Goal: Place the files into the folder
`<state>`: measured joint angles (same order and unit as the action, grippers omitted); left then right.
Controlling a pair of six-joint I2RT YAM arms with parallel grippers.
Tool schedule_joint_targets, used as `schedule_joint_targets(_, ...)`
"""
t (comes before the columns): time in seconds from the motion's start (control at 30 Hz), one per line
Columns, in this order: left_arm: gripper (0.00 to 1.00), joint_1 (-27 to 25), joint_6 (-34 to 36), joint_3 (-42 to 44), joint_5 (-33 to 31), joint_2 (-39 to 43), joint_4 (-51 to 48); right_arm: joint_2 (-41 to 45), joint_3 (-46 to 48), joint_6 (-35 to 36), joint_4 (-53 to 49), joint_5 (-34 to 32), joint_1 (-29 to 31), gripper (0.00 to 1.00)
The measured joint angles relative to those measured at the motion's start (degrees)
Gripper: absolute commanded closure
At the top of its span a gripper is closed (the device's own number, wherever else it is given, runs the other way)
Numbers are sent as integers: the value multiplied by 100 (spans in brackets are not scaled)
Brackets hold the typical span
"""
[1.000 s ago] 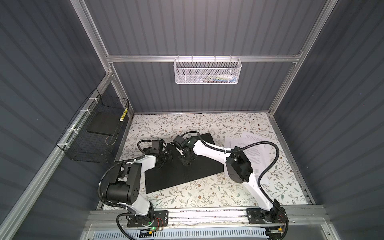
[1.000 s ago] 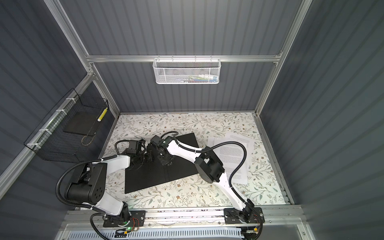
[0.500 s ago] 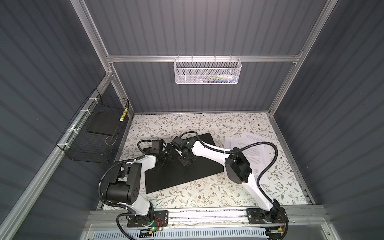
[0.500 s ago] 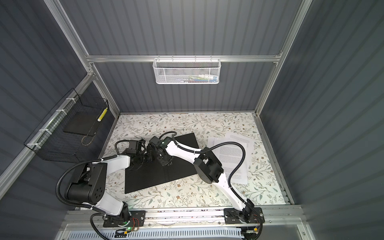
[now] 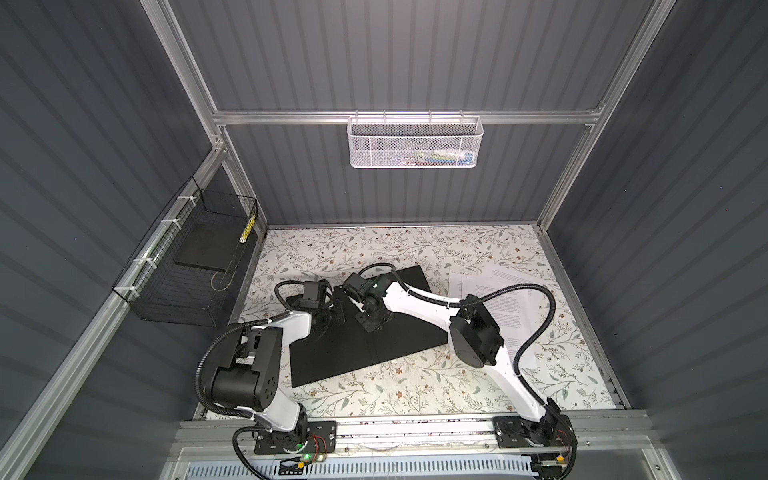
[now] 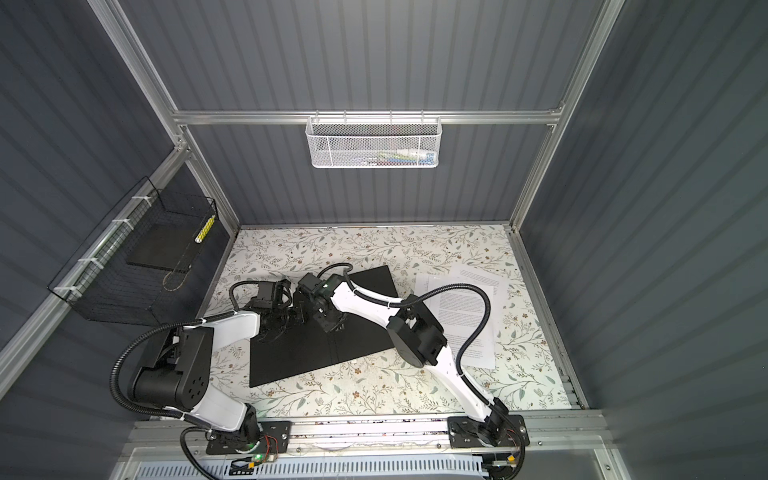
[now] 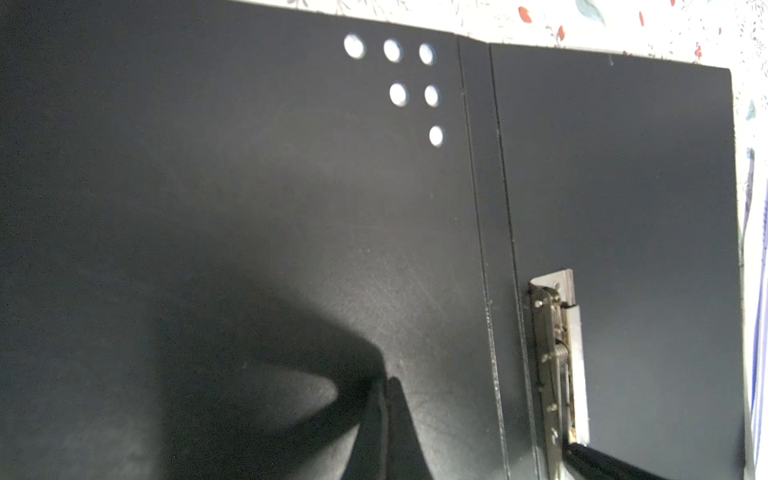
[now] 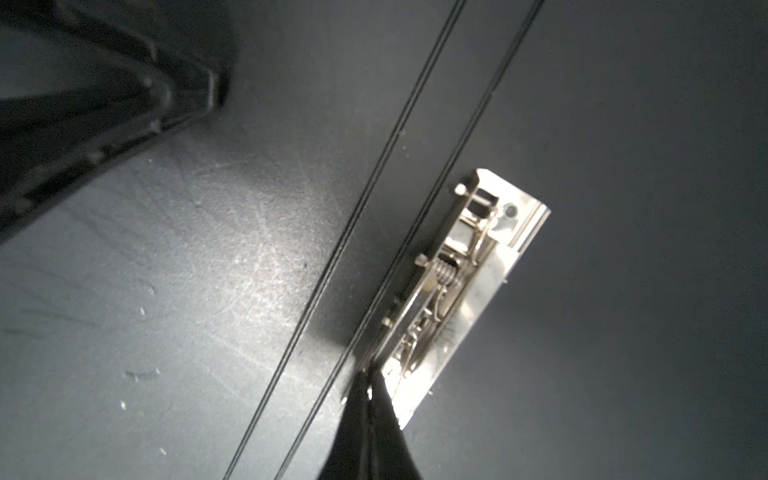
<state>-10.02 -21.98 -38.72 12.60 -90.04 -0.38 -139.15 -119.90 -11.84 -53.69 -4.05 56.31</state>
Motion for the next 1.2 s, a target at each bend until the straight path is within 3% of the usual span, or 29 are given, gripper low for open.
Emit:
schedule_joint_targets(0.27,100,0,-2,-2,-2,-9,0,221,439,-177,387,2,-2,100)
schedule_joint_targets(1.2,100,0,0,-7,35,-22,7,223,396,-459,345,-31,4,100)
